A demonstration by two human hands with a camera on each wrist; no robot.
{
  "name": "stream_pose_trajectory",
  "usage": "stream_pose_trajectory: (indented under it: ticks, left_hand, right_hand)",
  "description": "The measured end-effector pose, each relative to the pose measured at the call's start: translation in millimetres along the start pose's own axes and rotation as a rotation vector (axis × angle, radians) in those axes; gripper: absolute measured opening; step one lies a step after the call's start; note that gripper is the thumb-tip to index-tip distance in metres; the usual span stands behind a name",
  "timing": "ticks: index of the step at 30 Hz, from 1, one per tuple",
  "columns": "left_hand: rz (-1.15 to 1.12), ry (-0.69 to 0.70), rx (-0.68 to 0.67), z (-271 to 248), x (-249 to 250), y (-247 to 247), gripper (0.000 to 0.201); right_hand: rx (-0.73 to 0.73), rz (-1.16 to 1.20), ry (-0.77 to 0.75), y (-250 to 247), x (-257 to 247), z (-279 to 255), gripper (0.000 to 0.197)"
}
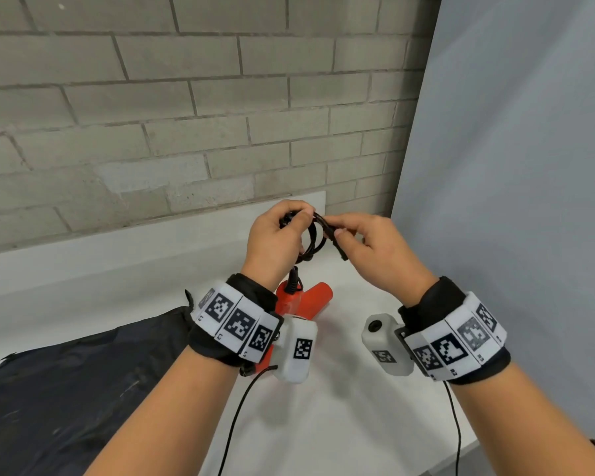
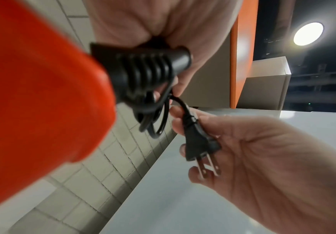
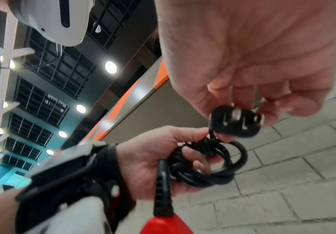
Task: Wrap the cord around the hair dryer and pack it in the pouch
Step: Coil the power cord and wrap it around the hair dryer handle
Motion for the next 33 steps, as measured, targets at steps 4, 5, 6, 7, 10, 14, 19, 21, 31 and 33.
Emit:
stream_pose_trajectory:
  ticks: [4, 5, 6, 7, 10, 14, 19, 21, 31, 33]
  left_hand:
    - [-0.043, -0.076, 0.009, 3.5, -10.0, -0.1, 0.015]
    - [-0.069, -0.101, 0.010, 4.2, -11.7, -0.2, 0.015]
    - [-0.098, -0.125, 0.009, 4.8, -12.8, -0.2, 0.016]
    - [-0.124, -0.147, 0.006, 5.1, -14.2, 0.3, 0.018]
    - [-0.189, -0.208, -0.016, 4.9, -18.9, 2.9, 0.019]
    - [-0.269, -0.259, -0.061, 2.9, -22.7, 8.7, 0.018]
    - [-0.303, -0.287, -0.148, -0.7, -20.3, 15.1, 0.016]
    - [-0.304, -0.295, -0.190, -3.0, -20.1, 18.4, 0.018]
    - [-0.283, -0.316, -0.212, -1.1, -23.7, 20.0, 0.021]
    - [-0.276, -0.312, -0.222, -1.6, -23.6, 20.6, 0.022]
  right_hand:
    - [-0.070, 0.008, 0.073, 7.1, 4.8, -0.7, 0.029]
    - [-0.122, 0.085, 0.125, 11.7, 6.1, -3.2, 0.031]
    - [-0.179, 0.168, 0.177, 16.2, 6.4, -6.4, 0.035]
    - [-0.227, 0.233, 0.216, 19.5, 5.9, -9.2, 0.038]
    - [-0.290, 0.360, 0.272, 23.4, 1.8, -12.3, 0.047]
    - [-0.242, 0.445, 0.280, 23.8, -5.2, -8.6, 0.041]
    - [-0.116, 0.457, 0.201, 19.2, -9.7, -4.3, 0.045]
    - [-0.044, 0.460, 0.174, 14.9, -10.0, -2.2, 0.047]
    - [0.205, 0.005, -0.131, 7.3, -21.4, -8.5, 0.043]
    - [0.237, -0.033, -0.143, 7.0, -19.8, -10.4, 0.043]
Point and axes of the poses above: each hand's wrist, its own z-axis towards the middle knuckle, its own y-axis out of the palm, x = y × z, the point moved 10 cm from there along z, towards the middle knuckle, and after that the axes turned 15 degrees about x, right-handed, at the moved point
